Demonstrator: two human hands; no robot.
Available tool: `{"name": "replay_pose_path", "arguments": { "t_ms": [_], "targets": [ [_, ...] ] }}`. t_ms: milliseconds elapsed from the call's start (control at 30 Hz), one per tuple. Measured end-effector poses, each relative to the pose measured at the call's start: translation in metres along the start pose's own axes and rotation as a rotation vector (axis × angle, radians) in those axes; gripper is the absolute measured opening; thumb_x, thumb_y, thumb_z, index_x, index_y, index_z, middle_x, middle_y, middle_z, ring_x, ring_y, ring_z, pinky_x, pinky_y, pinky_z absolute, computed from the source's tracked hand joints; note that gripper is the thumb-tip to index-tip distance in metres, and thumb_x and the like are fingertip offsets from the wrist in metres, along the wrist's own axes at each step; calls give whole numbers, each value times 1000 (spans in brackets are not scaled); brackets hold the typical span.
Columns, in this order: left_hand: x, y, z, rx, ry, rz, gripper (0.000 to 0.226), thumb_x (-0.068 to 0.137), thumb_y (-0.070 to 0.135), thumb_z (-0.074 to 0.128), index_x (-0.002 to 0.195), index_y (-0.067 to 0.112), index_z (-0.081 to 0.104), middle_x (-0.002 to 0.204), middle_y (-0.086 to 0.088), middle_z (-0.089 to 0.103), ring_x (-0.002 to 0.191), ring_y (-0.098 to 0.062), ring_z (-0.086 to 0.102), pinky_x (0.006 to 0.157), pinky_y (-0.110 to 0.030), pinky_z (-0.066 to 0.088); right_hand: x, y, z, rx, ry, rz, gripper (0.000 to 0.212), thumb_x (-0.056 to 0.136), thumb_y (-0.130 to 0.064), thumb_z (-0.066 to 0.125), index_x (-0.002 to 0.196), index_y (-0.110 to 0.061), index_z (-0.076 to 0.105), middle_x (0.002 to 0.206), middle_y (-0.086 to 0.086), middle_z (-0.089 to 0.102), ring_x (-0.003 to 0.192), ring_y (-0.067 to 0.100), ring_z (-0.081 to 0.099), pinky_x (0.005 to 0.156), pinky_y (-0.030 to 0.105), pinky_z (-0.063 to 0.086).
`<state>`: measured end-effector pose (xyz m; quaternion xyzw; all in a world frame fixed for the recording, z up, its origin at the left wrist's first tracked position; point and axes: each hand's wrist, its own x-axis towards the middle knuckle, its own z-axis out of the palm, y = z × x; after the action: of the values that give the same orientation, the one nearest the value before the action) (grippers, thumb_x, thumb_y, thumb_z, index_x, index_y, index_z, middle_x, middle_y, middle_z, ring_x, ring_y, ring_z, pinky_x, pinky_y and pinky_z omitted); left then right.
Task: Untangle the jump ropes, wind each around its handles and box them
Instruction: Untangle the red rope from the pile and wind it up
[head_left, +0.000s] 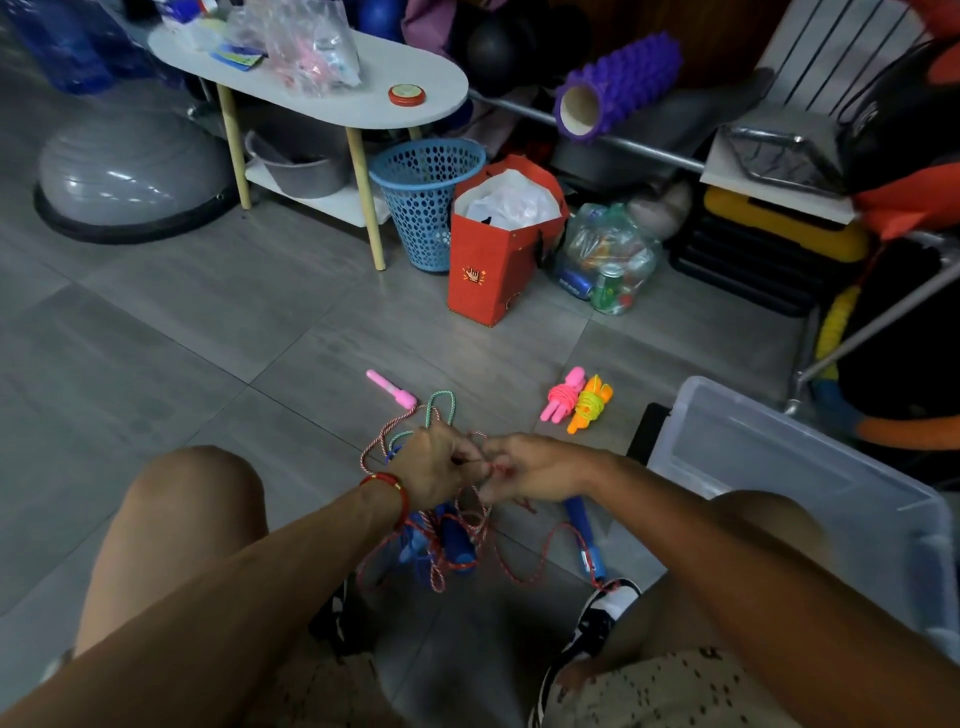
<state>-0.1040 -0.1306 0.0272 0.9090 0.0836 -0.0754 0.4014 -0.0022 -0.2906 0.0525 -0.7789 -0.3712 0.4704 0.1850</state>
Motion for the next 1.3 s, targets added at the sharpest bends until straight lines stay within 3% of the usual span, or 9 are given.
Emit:
{"name": "replay_pose_path", "arguments": {
  "t_ms": [100, 200, 367, 500, 633, 767, 900, 1100, 1300],
  "targets": [
    [0, -3, 4, 37, -27, 19, 27, 92, 26, 71, 66, 21, 67, 60, 10, 56, 54, 5, 52, 54, -8, 36, -10, -2, -11, -23, -8, -5, 23, 105, -24, 51, 97, -11, 69, 68, 7, 69, 70, 17, 70, 62, 16, 46],
    [-5, -12, 2, 53, -115, 90, 35, 97, 27, 65, 64, 33, 52, 63, 12, 51, 59, 5, 51, 60, -9, 34, -37, 5, -30, 46, 94, -111, 29, 106, -23, 47, 96, -10, 71, 54, -5, 57, 70, 16, 72, 67, 13, 44],
    [-10, -23, -6, -73, -208, 123, 29, 99, 33, 54, 88, 7, 61, 78, -2, 56, 73, -2, 51, 72, -26, 45, -88, 25, -47, 318, 217, -189, 31, 105, -21, 51, 91, -6, 74, 58, 7, 54, 65, 20, 66, 76, 32, 55],
    [-15, -30, 7, 22, -140, 175, 22, 98, 36, 51, 77, 31, 53, 72, 11, 51, 68, -2, 49, 68, -22, 42, -84, 41, -37, 57, 140, 46, 23, 98, -17, 57, 84, -12, 76, 68, 2, 68, 72, 26, 69, 76, 36, 56],
    [-19, -14, 17, 48, -116, 232, 22, 96, 38, 53, 78, 26, 58, 72, 6, 57, 69, -8, 52, 66, -20, 41, -64, 16, -9, -109, 139, 53, 38, 93, -48, 61, 126, -30, 60, 113, -5, 68, 99, 14, 65, 92, 37, 53],
    [-21, 4, 21, -68, -14, 219, 27, 92, 39, 57, 89, 14, 67, 81, 2, 66, 78, -11, 61, 73, -26, 48, -45, -4, 21, -159, 146, -101, 21, 98, -49, 55, 97, -29, 58, 84, -8, 61, 83, 14, 59, 72, 28, 47],
    [-19, -3, 10, -87, 122, 139, 23, 86, 39, 68, 92, 17, 64, 91, 5, 64, 87, -9, 61, 79, -26, 51, -33, 10, 13, -140, 205, -56, 39, 105, -44, 44, 100, -18, 71, 91, -6, 65, 88, 14, 62, 84, 33, 50],
    [-26, -16, 1, 379, -37, 187, 69, 85, 72, 28, 101, 18, 68, 98, -3, 66, 95, -21, 57, 86, -38, 50, -24, 22, 1, -101, 268, -11, 38, 105, -39, 45, 78, -25, 68, 71, -7, 63, 69, 11, 61, 70, 31, 51],
    [-27, -23, -16, 636, 249, 92, 67, 78, 80, 34, 105, 32, 72, 98, 1, 69, 92, -25, 67, 70, -33, 52, -18, 20, -4, 141, 271, 118, 42, 106, -34, 46, 77, -11, 65, 81, 8, 72, 75, 23, 73, 63, 35, 62]
  ]
}}
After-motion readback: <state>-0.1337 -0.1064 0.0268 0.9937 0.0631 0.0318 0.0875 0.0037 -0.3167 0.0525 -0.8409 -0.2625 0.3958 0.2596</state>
